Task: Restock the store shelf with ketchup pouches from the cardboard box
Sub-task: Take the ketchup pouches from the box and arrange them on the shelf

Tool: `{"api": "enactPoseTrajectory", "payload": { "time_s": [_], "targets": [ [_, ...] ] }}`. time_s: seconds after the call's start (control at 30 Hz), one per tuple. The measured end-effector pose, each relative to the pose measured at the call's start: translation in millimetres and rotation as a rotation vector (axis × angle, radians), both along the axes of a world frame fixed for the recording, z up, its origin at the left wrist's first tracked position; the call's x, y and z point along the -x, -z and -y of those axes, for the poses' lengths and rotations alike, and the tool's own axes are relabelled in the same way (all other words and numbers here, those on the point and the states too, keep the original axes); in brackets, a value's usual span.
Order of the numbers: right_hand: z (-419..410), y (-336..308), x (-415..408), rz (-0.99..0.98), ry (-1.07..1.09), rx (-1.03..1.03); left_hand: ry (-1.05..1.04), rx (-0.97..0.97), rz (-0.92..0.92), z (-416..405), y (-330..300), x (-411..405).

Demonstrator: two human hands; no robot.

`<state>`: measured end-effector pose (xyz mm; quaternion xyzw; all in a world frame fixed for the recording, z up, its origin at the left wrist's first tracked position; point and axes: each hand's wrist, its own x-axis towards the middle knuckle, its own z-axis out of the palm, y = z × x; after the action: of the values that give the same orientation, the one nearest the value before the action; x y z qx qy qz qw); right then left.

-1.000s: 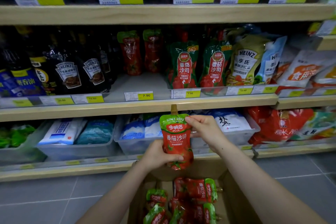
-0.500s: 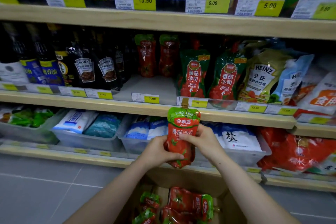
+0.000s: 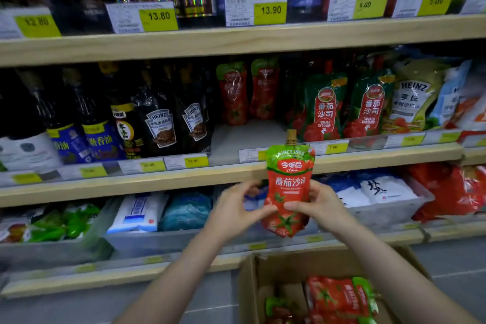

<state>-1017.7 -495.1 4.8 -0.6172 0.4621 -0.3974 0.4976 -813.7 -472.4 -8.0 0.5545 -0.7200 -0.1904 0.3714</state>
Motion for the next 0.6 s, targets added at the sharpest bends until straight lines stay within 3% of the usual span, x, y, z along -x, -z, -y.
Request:
{"api": "enactPoseTrajectory", "payload": {
  "time_s": [0.1, 0.17, 0.23, 0.37, 0.6],
  "targets": [
    [-5.0, -7.7, -9.5, 0.012, 0.066, -0.018, -0.043, 0.487, 0.365, 23.3, -28.1, -46.6],
    [-10.0, -12.5, -14.9, 0.002, 0.103, -0.022, -0.019, 0.649, 0.523, 43.5, -42.4, -64.2],
    [-16.1, -18.9, -19.5, -0.01, 0.137, -0.017, 0.04, 0.654, 0.616, 59.5, -47.8, -72.7],
    [-24.8, -31.9, -26.5, -0.022, 0.21, 0.026, 0.102, 0.481, 0.789, 66.4, -34.9, -81.8],
    [-20.2, -53.1, -26.2, 0.002, 0.262, 0.092, 0.046, 0.541, 0.829, 63.9, -30.0, -87.1]
  ]
}}
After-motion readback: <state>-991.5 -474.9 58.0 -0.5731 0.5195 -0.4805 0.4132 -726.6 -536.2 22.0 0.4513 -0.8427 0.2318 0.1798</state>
